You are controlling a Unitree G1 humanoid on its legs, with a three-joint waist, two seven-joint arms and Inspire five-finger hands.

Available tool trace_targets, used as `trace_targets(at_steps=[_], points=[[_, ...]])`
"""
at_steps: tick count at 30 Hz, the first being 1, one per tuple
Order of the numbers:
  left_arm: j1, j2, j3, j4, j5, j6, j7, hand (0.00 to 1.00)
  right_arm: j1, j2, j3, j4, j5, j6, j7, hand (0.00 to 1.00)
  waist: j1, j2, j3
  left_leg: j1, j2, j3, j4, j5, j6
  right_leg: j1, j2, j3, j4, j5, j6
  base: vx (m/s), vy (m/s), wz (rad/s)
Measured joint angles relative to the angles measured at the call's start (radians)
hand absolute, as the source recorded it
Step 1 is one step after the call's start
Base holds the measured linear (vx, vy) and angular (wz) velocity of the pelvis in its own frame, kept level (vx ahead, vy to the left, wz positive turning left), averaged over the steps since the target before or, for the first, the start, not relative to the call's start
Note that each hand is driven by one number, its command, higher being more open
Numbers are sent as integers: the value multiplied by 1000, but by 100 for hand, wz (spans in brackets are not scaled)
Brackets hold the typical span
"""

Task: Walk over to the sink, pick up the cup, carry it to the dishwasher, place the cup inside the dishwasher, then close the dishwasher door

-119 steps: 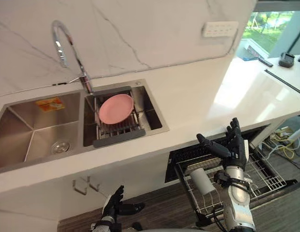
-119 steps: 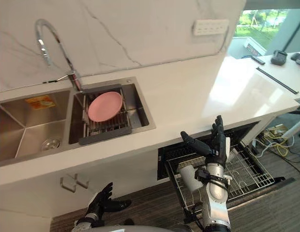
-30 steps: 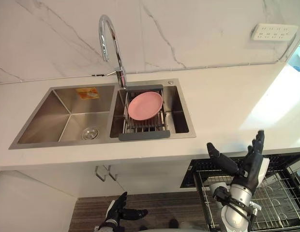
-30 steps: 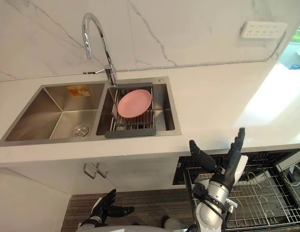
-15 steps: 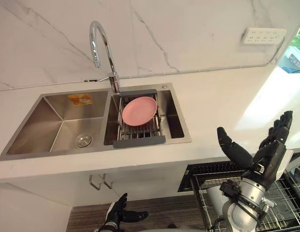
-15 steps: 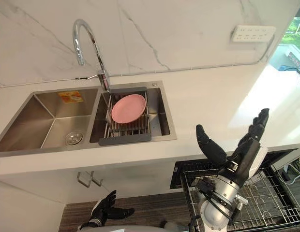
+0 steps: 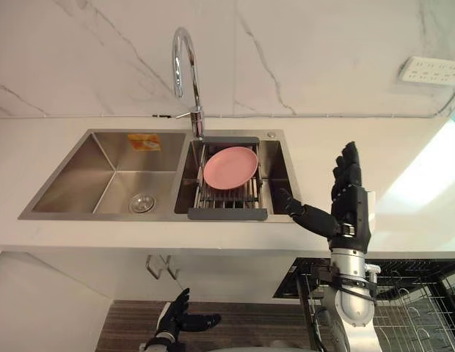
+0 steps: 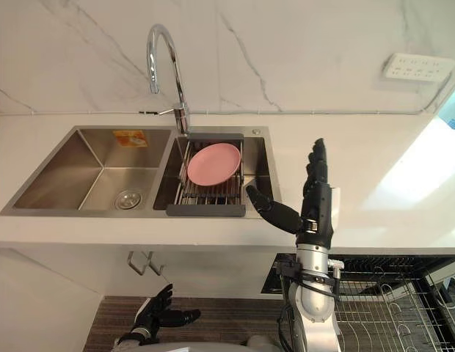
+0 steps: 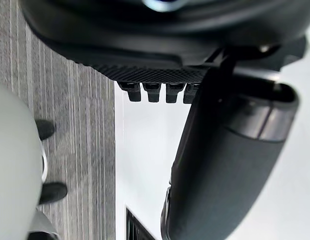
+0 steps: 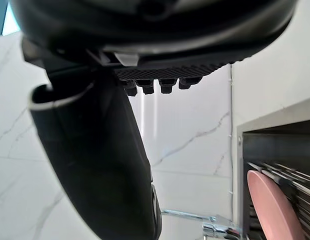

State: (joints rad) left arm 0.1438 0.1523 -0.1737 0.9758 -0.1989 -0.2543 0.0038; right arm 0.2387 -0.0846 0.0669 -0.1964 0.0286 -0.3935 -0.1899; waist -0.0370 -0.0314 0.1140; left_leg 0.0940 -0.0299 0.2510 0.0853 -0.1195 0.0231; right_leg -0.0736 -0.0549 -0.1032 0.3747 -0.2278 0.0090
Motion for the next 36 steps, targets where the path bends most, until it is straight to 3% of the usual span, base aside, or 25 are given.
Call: trace_targets(at_steps=[1, 6, 9, 11, 13, 15, 16, 20, 21, 23, 24, 25, 28, 30, 36], points=[[-5, 2, 13, 1, -11, 6, 7, 100, -17, -13, 5, 31, -1, 1, 0, 100, 0, -10, 12, -25, -8, -9, 65, -37, 8, -16, -24, -10, 66, -23, 3, 14, 23, 22], [-14, 2, 40, -6, -16, 20, 10, 100, -45, -42, 15, 85, -47, 33, 7, 100, 1, -8, 44, -17, -3, -55, 141, -96, 43, -14, -46, -46, 170, -35, 17, 32, 41, 27], [-25, 1, 70, 3, -17, 34, 12, 100, -48, -51, 19, 102, -71, 35, 17, 100, 14, -10, 60, 4, 24, -82, 173, -134, 37, -67, -33, -34, 182, -46, 10, 49, 15, 27], [-27, 11, 71, 8, -16, 31, 6, 100, -48, -53, 21, 101, -71, 35, 17, 100, 13, -21, 58, 3, 44, -107, 221, -173, 17, -98, -23, -8, 113, -7, 13, 156, -49, 34], [-26, 13, 86, 15, -14, 33, -1, 100, -46, -61, 21, 101, -71, 36, 20, 100, 8, -33, 48, 16, 51, -133, 273, -221, -5, -68, -34, -13, 55, 105, 12, 231, -118, 35], [-18, 8, 91, 25, 19, 31, -6, 100, -47, -87, 16, 97, -71, 43, 28, 100, 3, -9, 16, 25, 87, -150, 276, -240, -29, -51, -7, -43, 55, 84, 7, 293, -122, 28], [-15, 2, 108, 30, 48, 27, -7, 100, -50, -94, 7, 87, -71, 44, 30, 100, 0, -9, 6, 17, 103, -145, 291, -234, -39, -41, 5, -59, 34, 78, 1, 387, -127, 32], [-18, -45, 180, 29, 59, 43, -9, 100, -51, -108, -45, 69, -73, 76, 38, 100, -4, 36, 29, -89, 186, -82, 583, -223, -58, 86, 35, -98, -92, 88, -10, 285, -60, 27], [-19, -59, 214, 34, 51, 80, -8, 100, -55, -104, -50, 68, -73, 83, 37, 100, -2, 38, 28, -110, 198, -62, 583, -247, -45, 120, 28, -98, -119, 91, -7, 274, 53, 17], [-32, -58, 215, 32, 51, 121, -23, 100, -81, -100, -61, 68, -74, 93, 34, 100, -3, 42, 28, -138, 182, -59, 476, -256, -49, 133, 1, -69, -135, 94, -1, 180, 102, 3], [-37, -57, 211, 31, 54, 132, -31, 100, -99, -96, -63, 68, -81, 100, 30, 100, -3, 50, 35, -147, 179, -62, 367, -228, -66, 132, -9, -45, -134, 99, 8, 114, 194, -18], [-42, -58, 210, 31, 57, 146, -34, 100, -106, -94, -62, 72, -102, 113, 25, 100, -2, 63, 33, -128, 171, -50, 301, -87, -59, 132, -15, -15, -135, 100, 26, 105, 219, -17], [-48, -38, 183, 13, 64, 158, -86, 100, -110, -84, -60, 66, -141, 137, 20, 100, -4, 41, 44, -100, 117, -21, 217, -41, -37, 126, -42, 79, -187, 120, 60, 6, 198, -13], [-51, -39, 184, 20, 65, 159, -83, 100, -112, -84, -53, 66, -157, 142, 19, 100, -4, 40, 44, -86, 109, 0, 190, -28, -35, 130, -49, 98, -218, 138, 85, -42, 64, -32], [-47, -39, 183, 45, 83, 135, -25, 100, -63, -110, -66, 65, -213, 149, -16, 100, -26, 34, 39, -17, 96, 31, 40, 48, -54, 140, -39, 127, -272, 176, 81, -62, -32, -17]])
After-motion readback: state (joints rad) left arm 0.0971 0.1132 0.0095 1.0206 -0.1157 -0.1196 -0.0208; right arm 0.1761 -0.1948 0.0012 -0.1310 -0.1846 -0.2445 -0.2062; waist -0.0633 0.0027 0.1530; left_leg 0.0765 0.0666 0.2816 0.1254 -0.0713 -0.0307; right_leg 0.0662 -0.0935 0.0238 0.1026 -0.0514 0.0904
